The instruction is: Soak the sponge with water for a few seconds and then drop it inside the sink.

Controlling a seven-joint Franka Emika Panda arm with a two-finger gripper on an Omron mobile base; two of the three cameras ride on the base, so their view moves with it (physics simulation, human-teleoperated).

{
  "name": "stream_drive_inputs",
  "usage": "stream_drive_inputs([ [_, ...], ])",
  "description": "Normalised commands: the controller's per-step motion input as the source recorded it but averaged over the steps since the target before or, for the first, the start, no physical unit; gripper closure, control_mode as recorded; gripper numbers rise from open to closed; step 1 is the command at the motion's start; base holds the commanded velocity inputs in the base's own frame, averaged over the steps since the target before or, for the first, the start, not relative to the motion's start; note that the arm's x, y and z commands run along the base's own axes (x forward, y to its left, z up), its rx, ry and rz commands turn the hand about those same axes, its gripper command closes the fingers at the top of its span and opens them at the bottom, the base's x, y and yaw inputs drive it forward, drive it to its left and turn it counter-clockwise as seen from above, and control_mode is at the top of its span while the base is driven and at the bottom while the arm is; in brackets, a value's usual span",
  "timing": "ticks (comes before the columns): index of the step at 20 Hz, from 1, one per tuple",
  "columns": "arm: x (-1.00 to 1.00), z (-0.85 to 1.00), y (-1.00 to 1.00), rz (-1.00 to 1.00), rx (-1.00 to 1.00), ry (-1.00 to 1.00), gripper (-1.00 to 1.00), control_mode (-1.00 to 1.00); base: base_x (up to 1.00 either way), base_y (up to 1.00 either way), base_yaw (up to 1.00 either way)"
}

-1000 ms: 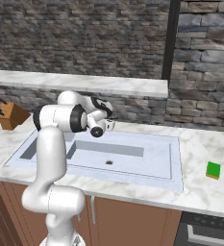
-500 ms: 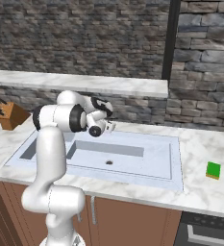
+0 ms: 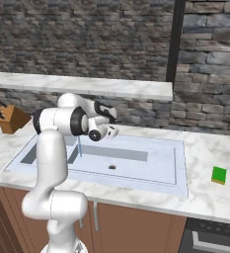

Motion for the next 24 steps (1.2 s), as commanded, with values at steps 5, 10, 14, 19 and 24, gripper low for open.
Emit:
stream_drive_inputs([
  [5, -0.12, -0.23, -0.56, -0.06, 0.04, 0.01, -1.00, -1.00, 0.00, 0.00, 0.00],
  [10, -0.07, 0.04, -0.33, 0.00, 0.08, 0.00, -1.00, -1.00, 0.00, 0.00, 0.00],
  [14, -0.02, 0.31, -0.22, 0.00, 0.09, 0.00, -1.00, -1.00, 0.00, 0.00, 0.00],
  [19, -0.01, 0.46, -0.14, -0.01, 0.05, 0.00, -1.00, -1.00, 0.00, 0.00, 0.00],
  [24, 0.00, 0.43, -0.20, -0.01, 0.01, 0.01, -1.00, -1.00, 0.00, 0.00, 0.00],
])
